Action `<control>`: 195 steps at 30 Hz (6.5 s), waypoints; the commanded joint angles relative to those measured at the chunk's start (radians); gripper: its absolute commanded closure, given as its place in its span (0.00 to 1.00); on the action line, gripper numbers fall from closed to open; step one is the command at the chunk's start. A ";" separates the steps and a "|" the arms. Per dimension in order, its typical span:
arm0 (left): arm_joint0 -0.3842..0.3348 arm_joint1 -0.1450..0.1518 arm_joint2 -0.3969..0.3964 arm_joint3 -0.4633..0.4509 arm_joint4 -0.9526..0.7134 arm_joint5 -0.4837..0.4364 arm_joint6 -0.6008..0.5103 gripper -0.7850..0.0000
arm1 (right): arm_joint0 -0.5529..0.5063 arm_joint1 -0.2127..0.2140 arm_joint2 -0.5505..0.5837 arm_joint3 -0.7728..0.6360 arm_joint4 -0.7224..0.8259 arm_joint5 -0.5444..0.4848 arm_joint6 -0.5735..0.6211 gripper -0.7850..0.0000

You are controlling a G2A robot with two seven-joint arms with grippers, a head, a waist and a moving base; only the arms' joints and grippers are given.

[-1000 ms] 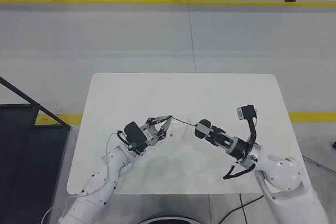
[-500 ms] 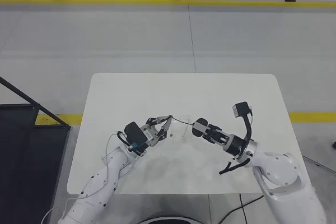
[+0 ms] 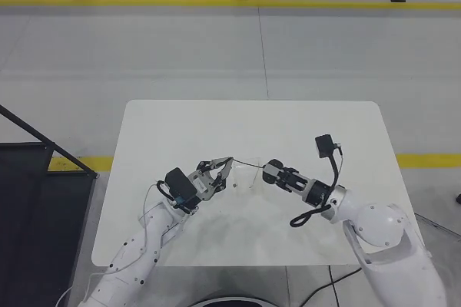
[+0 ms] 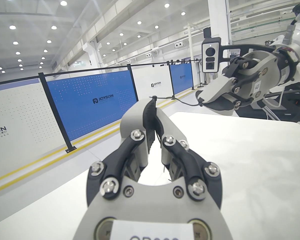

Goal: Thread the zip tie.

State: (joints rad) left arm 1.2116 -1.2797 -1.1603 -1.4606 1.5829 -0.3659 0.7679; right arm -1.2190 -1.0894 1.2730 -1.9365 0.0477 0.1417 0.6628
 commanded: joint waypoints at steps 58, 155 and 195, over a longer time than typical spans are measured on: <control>-0.009 0.005 0.020 0.009 0.010 0.051 0.000 1.00 | -0.030 0.001 0.010 -0.010 -0.038 -0.101 0.004 0.56; -0.037 -0.009 0.070 0.044 0.069 0.107 -0.010 1.00 | 0.013 -0.016 -0.062 0.029 -0.013 -0.149 0.018 1.00; -0.026 -0.004 0.065 0.037 0.101 0.137 0.007 1.00 | 0.035 -0.021 -0.080 0.025 -0.066 -0.054 0.025 1.00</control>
State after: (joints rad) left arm 1.1872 -1.2835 -1.0969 -1.4245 1.6846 -0.2295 0.7766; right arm -1.1832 -1.1106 1.1916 -1.9116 -0.0186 0.0883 0.6865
